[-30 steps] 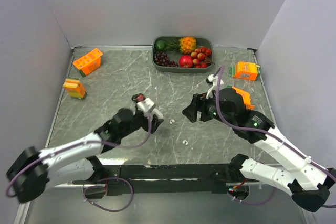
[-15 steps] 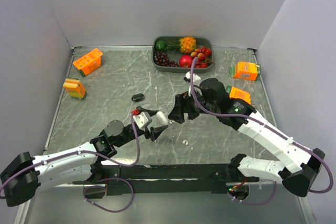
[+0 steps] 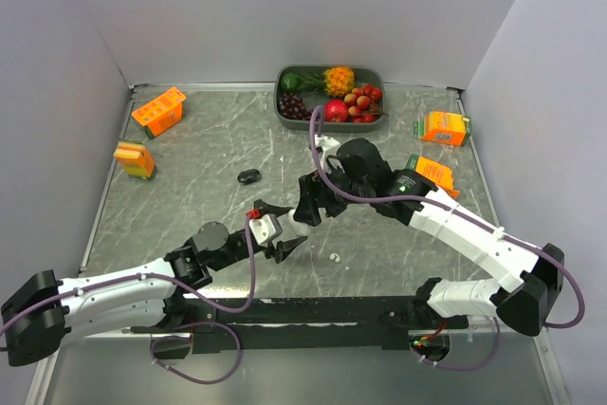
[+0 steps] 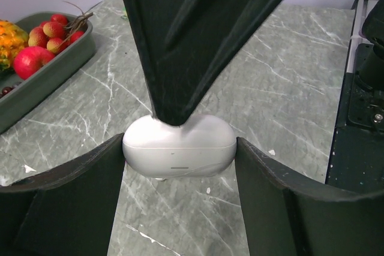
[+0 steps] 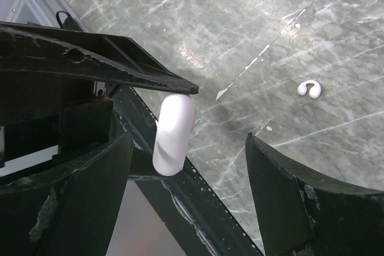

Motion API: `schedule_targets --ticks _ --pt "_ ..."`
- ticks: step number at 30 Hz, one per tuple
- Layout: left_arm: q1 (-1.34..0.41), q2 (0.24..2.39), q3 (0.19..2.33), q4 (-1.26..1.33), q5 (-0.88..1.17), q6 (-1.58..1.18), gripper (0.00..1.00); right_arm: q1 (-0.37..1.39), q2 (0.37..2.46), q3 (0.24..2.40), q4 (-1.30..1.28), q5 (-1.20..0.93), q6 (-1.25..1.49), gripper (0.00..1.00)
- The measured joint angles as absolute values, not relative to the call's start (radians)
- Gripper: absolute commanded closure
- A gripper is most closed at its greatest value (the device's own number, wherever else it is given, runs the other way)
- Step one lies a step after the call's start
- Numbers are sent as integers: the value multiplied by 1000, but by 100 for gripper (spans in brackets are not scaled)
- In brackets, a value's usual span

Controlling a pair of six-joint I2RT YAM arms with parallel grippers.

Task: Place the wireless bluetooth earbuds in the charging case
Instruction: Open the charging case.

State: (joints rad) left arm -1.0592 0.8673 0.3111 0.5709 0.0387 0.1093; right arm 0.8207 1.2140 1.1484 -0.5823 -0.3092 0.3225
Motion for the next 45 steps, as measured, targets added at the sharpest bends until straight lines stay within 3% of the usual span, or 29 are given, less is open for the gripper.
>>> schedule_targets --ticks 45 --pt "-1098 826 348 529 0 139 99 814 1204 1148 -616 -313 321 19"
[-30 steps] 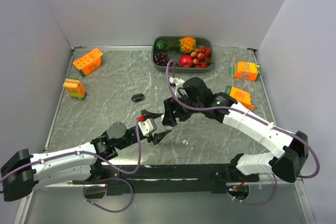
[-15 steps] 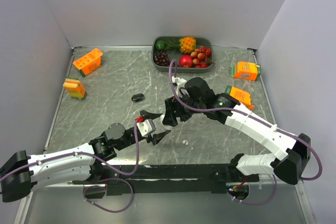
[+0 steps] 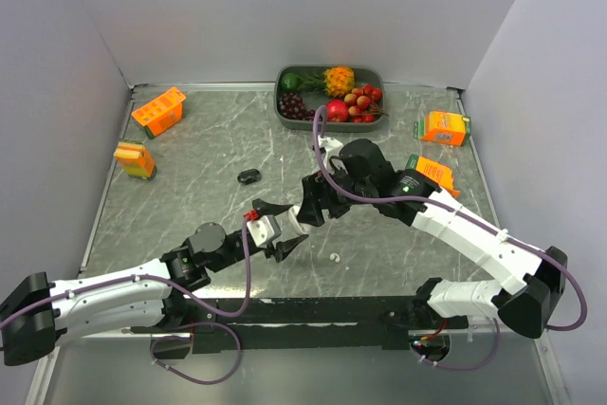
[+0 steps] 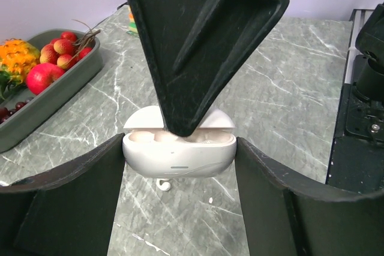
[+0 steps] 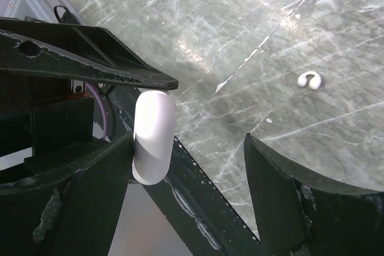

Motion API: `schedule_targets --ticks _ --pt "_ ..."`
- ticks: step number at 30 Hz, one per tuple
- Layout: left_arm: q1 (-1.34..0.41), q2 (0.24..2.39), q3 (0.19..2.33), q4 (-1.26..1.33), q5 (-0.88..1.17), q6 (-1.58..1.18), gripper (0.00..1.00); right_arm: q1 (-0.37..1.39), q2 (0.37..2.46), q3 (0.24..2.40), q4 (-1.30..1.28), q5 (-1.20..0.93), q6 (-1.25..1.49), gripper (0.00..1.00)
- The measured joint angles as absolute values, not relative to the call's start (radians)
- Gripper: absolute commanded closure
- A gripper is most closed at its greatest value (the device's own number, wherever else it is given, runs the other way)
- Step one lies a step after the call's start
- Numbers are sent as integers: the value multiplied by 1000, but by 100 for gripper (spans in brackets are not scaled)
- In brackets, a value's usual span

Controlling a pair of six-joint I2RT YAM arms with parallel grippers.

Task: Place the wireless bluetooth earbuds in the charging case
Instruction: Open the charging case.

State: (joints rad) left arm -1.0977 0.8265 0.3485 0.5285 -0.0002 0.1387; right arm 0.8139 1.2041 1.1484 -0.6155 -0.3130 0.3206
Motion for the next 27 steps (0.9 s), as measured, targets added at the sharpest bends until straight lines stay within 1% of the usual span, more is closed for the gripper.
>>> schedule_targets --ticks 27 --pt "-1100 804 348 509 -28 138 99 796 1167 1145 -616 -273 336 20"
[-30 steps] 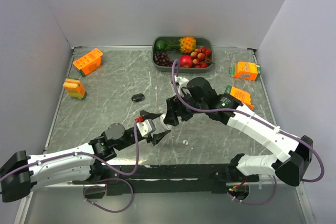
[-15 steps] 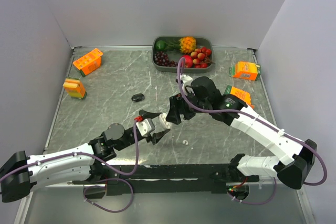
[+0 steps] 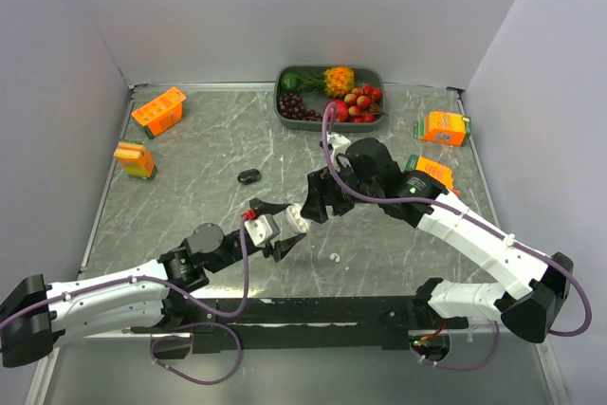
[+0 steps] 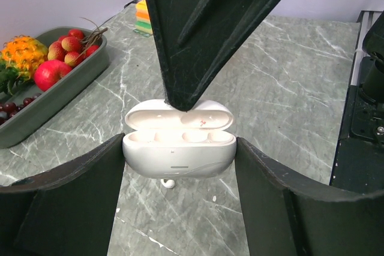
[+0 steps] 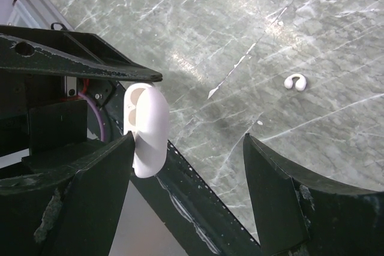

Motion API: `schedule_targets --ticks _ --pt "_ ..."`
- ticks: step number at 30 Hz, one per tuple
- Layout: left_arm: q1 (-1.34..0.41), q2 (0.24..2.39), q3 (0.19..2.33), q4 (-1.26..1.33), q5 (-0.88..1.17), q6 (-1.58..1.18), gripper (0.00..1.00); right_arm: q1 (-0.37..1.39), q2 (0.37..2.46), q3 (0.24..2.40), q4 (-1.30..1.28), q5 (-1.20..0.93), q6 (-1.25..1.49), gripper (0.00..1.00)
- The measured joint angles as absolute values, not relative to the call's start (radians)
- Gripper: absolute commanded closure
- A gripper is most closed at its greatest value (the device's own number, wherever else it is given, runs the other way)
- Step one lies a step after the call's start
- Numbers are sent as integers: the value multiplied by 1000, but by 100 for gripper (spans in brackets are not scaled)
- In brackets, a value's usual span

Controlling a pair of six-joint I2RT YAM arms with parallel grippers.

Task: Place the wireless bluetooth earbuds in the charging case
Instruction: Open the charging case.

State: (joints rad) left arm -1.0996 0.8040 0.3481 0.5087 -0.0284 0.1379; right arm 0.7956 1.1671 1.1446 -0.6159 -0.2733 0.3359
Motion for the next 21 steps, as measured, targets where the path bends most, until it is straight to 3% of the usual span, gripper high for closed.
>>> schedule_targets --ticks 16,21 --pt "-1102 781 348 504 -35 138 99 772 1098 1137 -577 -305 370 18" --pt "-1104 782 348 506 -35 138 99 772 1086 1137 -521 -393 386 24"
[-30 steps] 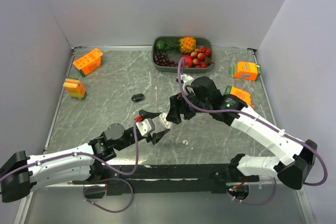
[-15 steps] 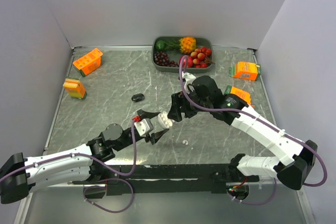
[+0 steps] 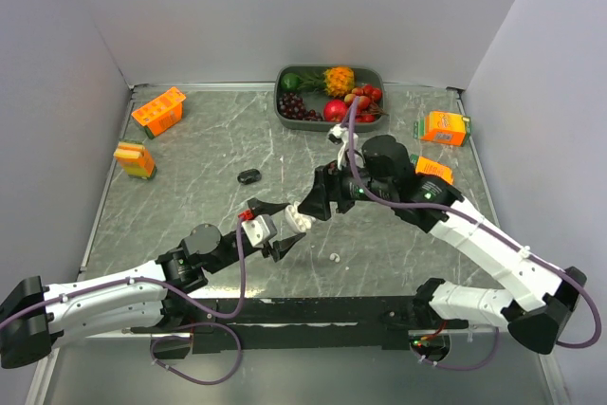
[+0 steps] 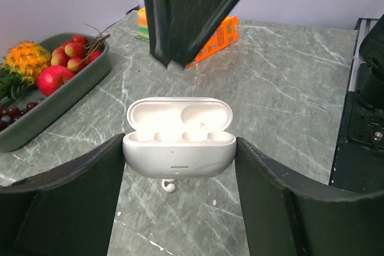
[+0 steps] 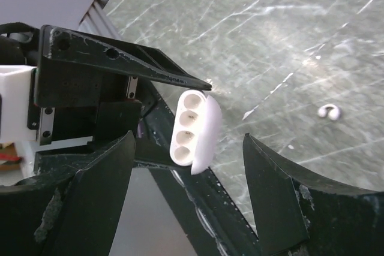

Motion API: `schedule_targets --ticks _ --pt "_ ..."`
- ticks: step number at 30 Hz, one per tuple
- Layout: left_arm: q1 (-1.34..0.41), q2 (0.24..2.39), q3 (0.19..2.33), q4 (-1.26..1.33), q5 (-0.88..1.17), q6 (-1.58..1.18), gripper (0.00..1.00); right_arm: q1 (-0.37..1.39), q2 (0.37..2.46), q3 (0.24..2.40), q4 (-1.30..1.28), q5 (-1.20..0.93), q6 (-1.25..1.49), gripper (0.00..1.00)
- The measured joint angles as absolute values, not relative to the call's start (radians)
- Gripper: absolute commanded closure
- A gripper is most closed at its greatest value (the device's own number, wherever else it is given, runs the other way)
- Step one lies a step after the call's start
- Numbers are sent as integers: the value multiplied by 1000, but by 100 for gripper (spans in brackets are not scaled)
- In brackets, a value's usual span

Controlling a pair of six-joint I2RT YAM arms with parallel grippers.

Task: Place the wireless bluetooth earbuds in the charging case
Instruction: Open the charging case, then adjust the charging case.

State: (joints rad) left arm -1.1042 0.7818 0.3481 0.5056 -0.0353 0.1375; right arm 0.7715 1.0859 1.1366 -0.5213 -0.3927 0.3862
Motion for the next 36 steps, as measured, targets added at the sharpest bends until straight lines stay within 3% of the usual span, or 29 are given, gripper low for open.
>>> schedule_targets --ticks 7,13,24,29,30,33,34,36 --pt "-1105 783 348 511 -35 138 99 772 1171 1134 -516 -440 400 32" --pt "-1109 783 349 511 -35 138 99 772 1182 1118 -518 -451 404 47" --pt "-1119 790 361 512 -36 138 99 772 1216 1118 -517 -465 403 58" --pt "-1121 801 362 511 -40 138 98 772 1219 1118 -517 -467 400 83" --pt "-1121 801 362 511 -43 139 95 772 1219 1118 -519 -463 403 85" --pt "-1121 804 365 511 -52 138 66 772 1218 1118 -519 -457 407 97" --pt "-1121 804 365 511 -52 138 49 772 1215 1118 -519 -456 404 100" --pt "-1124 803 368 512 -57 138 34 772 1205 1118 -524 -450 396 100"
